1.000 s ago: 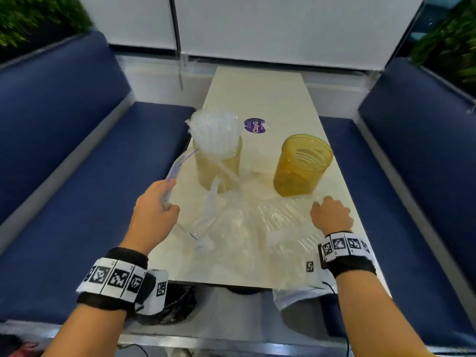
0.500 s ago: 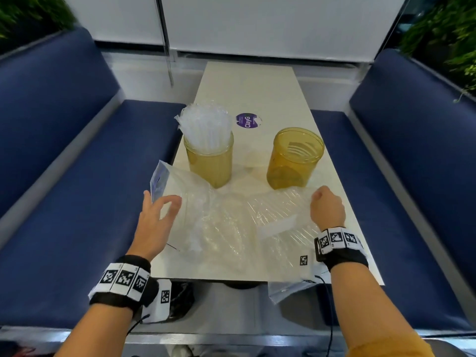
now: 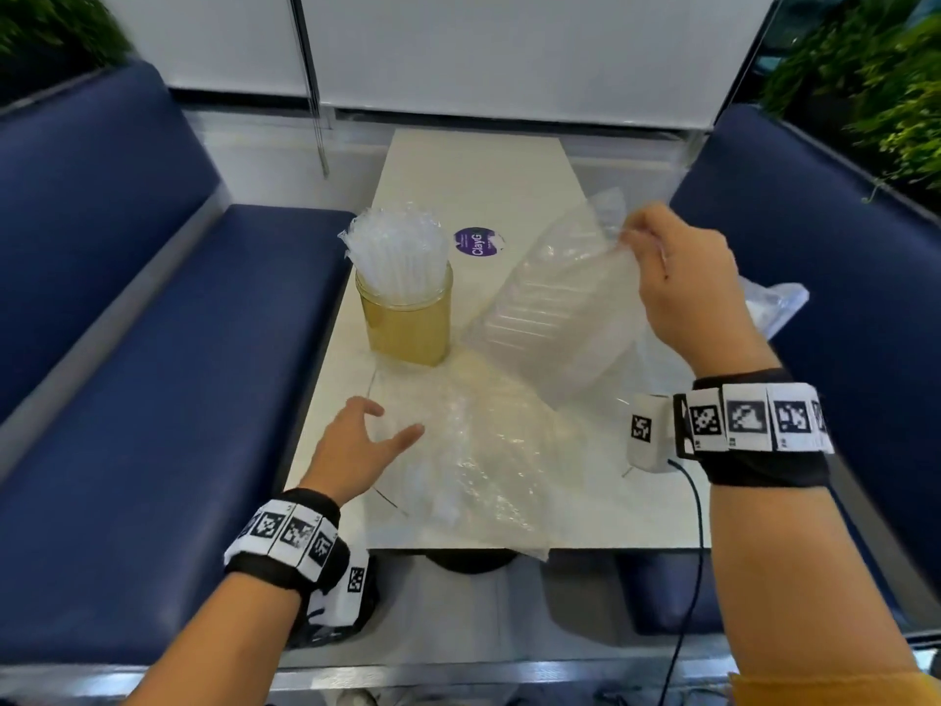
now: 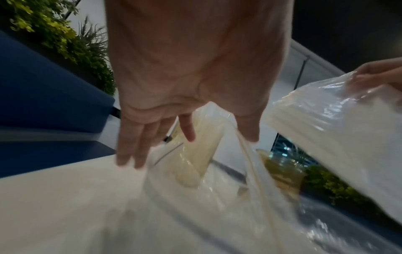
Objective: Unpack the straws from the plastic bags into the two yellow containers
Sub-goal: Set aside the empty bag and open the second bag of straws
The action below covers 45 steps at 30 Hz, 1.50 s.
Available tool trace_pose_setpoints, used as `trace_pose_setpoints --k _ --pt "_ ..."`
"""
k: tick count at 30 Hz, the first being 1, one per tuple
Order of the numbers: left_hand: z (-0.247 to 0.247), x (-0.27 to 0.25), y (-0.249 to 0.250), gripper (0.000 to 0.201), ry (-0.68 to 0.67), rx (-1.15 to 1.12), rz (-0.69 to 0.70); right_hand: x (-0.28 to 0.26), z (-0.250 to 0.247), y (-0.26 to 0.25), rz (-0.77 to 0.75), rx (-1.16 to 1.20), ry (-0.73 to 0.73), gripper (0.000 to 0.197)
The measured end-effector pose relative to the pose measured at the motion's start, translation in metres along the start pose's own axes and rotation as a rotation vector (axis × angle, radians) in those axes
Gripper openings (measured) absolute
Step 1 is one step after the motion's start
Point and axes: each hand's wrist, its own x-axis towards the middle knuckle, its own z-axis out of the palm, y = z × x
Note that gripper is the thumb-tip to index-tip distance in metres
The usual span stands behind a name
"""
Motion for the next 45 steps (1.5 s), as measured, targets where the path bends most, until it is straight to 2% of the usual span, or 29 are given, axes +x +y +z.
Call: trace_pose_setpoints --k 2,4,5,7,10,12,14,16,17,20,21,23,25,27,29,31,34,35,37,39,41,43,45 --pt "-0.01 -0.007 0.017 0.088 0.129 -0.052 0.048 0.007 0.0 -0.015 -0.108 -0.024 -0.025 0.02" --pt "-0.027 -0.013 0.036 0.093 0.276 -0.136 0.225 0.012 0.003 -0.028 -0.234 -0.046 -0.032 0.019" --pt "-0.037 -0.017 0.048 0.092 0.297 -0.183 0.313 0.013 0.005 -0.034 -0.292 -0.054 -0.033 0.019" --pt "-0.052 -0.022 0.074 0.099 0.244 -0.246 0.403 0.016 0.013 -0.049 -0.357 -0.046 -0.068 0.021" --pt "-0.061 -0.02 0.106 0.117 0.074 -0.318 0.397 0.017 0.026 -0.068 -0.41 0.02 -0.114 0.023" --pt "-0.059 -0.018 0.114 0.11 0.02 -0.363 0.366 0.016 0.035 -0.078 -0.458 0.079 -0.114 0.021" --pt "-0.055 -0.02 0.111 0.091 0.055 -0.44 0.329 0.015 0.04 -0.084 -0.476 0.135 -0.111 0.019" --pt "-0.052 -0.023 0.106 0.082 0.11 -0.508 0.321 0.014 0.043 -0.081 -0.426 0.192 -0.082 0.022" --pt "-0.051 -0.026 0.104 0.08 0.136 -0.538 0.321 0.013 0.043 -0.076 -0.366 0.214 -0.04 0.03" --pt "-0.053 -0.027 0.093 0.081 0.176 -0.653 0.305 0.005 0.04 -0.05 -0.064 0.282 0.161 0.066" --pt "-0.054 -0.028 0.091 0.083 0.158 -0.706 0.307 0.001 0.039 -0.042 0.059 0.31 0.178 0.078" --pt "-0.054 -0.03 0.087 0.084 0.096 -0.793 0.337 -0.007 0.042 -0.027 0.24 0.386 0.07 0.088" --pt "-0.051 -0.033 0.087 0.08 0.035 -0.808 0.362 -0.009 0.048 -0.022 0.268 0.473 -0.057 0.08" --pt "-0.048 -0.032 0.087 0.078 -0.005 -0.759 0.367 -0.006 0.048 -0.026 0.237 0.534 -0.077 0.079" --pt "-0.046 -0.031 0.086 0.084 0.022 -0.713 0.357 -0.003 0.042 -0.034 0.188 0.569 -0.075 0.069" --pt "-0.048 -0.034 0.087 0.091 0.145 -0.708 0.327 0.001 0.034 -0.042 0.102 0.552 -0.097 0.056" --pt "-0.058 -0.041 0.095 0.094 0.407 -0.594 0.377 0.009 0.019 -0.058 -0.049 0.455 -0.188 0.047" --pt "-0.064 -0.043 0.099 0.094 0.492 -0.517 0.423 0.011 0.016 -0.063 -0.089 0.414 -0.235 0.044" --pt "-0.077 -0.046 0.108 0.072 0.616 -0.344 0.595 0.014 0.015 -0.074 -0.169 0.298 -0.323 0.037" --pt "-0.088 -0.049 0.12 0.047 0.616 -0.211 0.71 0.013 0.022 -0.084 -0.235 0.139 -0.411 0.039" --pt "-0.093 -0.05 0.129 0.039 0.549 -0.145 0.691 0.009 0.035 -0.09 -0.286 0.011 -0.496 0.056" --pt "-0.094 -0.052 0.133 0.035 0.517 -0.053 0.671 0.003 0.051 -0.092 -0.324 -0.066 -0.56 0.061" --pt "-0.094 -0.05 0.133 0.023 0.451 0.086 0.662 -0.007 0.07 -0.089 -0.342 -0.107 -0.621 0.064"
